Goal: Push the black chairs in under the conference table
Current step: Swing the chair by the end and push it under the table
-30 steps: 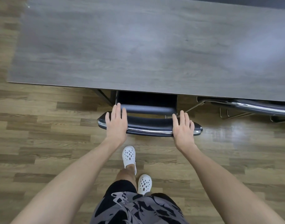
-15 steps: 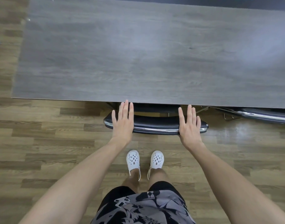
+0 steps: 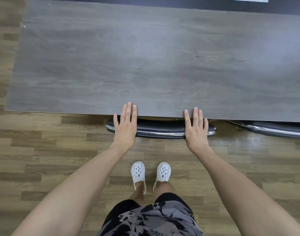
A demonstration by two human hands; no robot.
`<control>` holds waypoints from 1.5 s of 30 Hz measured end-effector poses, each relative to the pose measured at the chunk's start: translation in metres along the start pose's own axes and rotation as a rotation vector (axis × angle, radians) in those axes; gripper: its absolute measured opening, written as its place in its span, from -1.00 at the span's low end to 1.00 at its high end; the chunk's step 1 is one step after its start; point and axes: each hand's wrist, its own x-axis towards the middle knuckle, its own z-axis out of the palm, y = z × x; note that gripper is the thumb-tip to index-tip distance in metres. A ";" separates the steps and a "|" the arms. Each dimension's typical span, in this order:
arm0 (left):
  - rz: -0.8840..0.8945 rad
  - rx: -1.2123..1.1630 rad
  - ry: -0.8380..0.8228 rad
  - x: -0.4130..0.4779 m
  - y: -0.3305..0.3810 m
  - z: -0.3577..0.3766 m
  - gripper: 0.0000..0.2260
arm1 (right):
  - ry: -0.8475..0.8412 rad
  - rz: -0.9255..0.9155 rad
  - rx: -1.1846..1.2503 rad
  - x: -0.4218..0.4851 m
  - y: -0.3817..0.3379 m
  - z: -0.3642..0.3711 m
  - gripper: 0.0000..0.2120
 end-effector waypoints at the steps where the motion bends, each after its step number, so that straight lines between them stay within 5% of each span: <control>1: 0.000 0.005 0.006 0.002 0.001 0.000 0.02 | 0.004 -0.005 -0.006 0.001 0.001 -0.001 0.04; 30: 0.009 0.020 -0.097 0.017 0.001 -0.006 -0.04 | -0.079 -0.011 -0.073 0.022 0.008 -0.002 -0.03; 38: -0.019 0.007 -0.146 -0.026 0.011 -0.017 -0.18 | -0.134 0.020 0.059 -0.019 -0.026 -0.020 -0.21; 45: -0.035 -0.097 -0.151 -0.061 0.018 -0.034 -0.35 | -0.093 -0.146 0.125 -0.057 -0.052 -0.033 -0.44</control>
